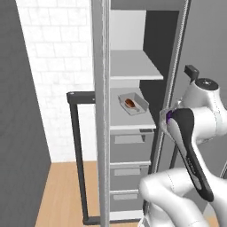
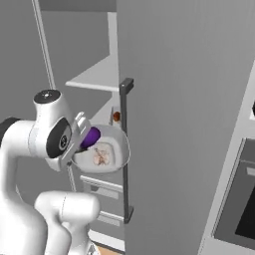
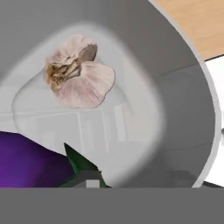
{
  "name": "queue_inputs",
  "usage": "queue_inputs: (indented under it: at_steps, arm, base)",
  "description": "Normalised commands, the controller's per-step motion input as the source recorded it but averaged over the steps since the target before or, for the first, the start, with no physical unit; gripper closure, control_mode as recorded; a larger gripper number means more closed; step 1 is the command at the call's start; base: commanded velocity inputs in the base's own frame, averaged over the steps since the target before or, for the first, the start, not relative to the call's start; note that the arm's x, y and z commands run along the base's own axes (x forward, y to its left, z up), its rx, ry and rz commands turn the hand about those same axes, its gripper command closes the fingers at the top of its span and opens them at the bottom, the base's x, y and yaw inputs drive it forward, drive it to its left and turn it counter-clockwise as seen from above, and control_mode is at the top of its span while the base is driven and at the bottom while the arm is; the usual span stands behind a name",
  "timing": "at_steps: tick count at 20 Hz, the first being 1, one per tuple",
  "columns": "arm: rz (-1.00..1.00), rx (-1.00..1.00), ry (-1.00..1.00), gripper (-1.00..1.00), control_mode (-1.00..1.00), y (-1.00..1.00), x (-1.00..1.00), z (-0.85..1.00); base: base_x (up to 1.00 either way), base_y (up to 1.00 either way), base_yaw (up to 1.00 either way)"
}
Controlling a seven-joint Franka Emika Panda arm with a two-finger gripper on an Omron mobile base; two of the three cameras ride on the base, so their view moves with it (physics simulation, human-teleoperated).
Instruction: Take the meat container that has the chicken drumstick and place it on the second highest rack of the freezer. Then take the vegetable container that has the garlic and eggplant and place it on the highest rack of the freezer.
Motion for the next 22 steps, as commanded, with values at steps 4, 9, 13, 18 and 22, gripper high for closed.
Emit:
queue_inputs:
  at_steps: [4, 9, 13, 18, 22]
  arm:
    - [0.00, 0.00, 0.00, 1.00, 1.00, 0.00, 0.00, 0.00]
    - [0.00, 0.00, 0.00, 1.00, 1.00, 0.00, 0.00, 0.00]
    - [0.00, 0.00, 0.00, 1.00, 1.00, 0.00, 0.00, 0.00]
    - [0.00, 0.00, 0.00, 1.00, 1.00, 0.00, 0.00, 0.00]
    - [0.00, 0.00, 0.00, 1.00, 1.00, 0.00, 0.00, 0.00]
  base:
    - [-0.02, 0.76, 0.00]
    - [0.00, 0.50, 0.00]
    - [-0.06, 0.64, 0.00]
    - [-0.27, 0.77, 0.02]
    - [-0.41, 0.76, 0.06]
